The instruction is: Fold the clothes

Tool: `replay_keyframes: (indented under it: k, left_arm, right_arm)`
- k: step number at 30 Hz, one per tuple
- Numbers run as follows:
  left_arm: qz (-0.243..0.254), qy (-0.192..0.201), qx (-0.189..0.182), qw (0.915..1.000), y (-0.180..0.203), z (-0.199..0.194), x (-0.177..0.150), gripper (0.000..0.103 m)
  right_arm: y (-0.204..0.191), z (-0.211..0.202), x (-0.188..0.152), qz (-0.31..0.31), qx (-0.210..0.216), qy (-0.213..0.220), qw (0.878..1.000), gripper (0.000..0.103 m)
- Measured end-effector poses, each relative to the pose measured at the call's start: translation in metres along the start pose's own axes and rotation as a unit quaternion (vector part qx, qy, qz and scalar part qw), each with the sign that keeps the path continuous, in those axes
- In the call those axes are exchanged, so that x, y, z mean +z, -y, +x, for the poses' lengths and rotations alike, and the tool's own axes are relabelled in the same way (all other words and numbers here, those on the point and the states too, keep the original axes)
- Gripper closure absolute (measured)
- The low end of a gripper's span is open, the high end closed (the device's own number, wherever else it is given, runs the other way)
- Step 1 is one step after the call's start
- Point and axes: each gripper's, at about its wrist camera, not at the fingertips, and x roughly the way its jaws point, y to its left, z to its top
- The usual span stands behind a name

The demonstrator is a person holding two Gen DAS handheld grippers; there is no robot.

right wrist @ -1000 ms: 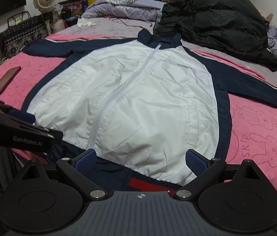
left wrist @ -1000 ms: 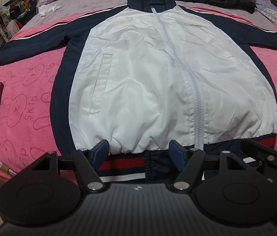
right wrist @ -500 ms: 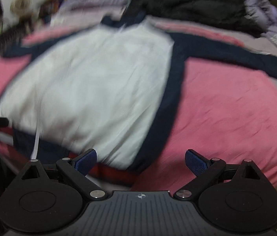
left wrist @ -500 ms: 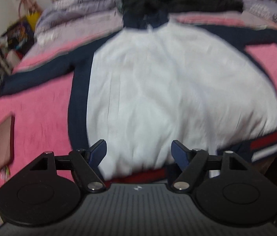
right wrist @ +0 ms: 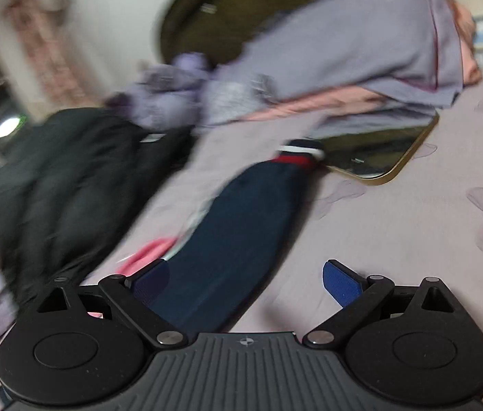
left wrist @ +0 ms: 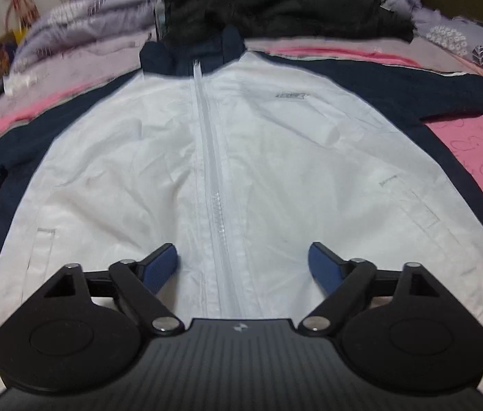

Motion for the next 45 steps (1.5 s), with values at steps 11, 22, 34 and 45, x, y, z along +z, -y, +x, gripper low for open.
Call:
replay_keyframes:
  k: [11,22,34,45]
  left_arm:
    - [-0.126,0.027,-0.022,0.9914,-0.085,-0.036,0.001,0.02]
    - [-0.198,0.035,0.053,0.9781,-0.164,-0.055,-0.028,0.021]
    - [-0.236,0.052,0.038,0.9696,-0.195,-0.056,-0.042,0.021]
    - [-0.343,0.1,0.115,0.9269,-0.309,-0.061,-0.023,0.02]
  right_arm:
    - [-0.132,0.042,-0.013,-0.203,0.075,0.009,0.976,0.094]
    - [-0.326,-0.071,-0.297,-0.539,0.321,-0.117,0.77,0.056]
    - [-0.355,-0.071,-0.329,-0.445,0.324,-0.156,0.82,0.037]
    - [-0.41,-0.057,-0.387,-0.457,0.329,-0.193,0.804,0.08]
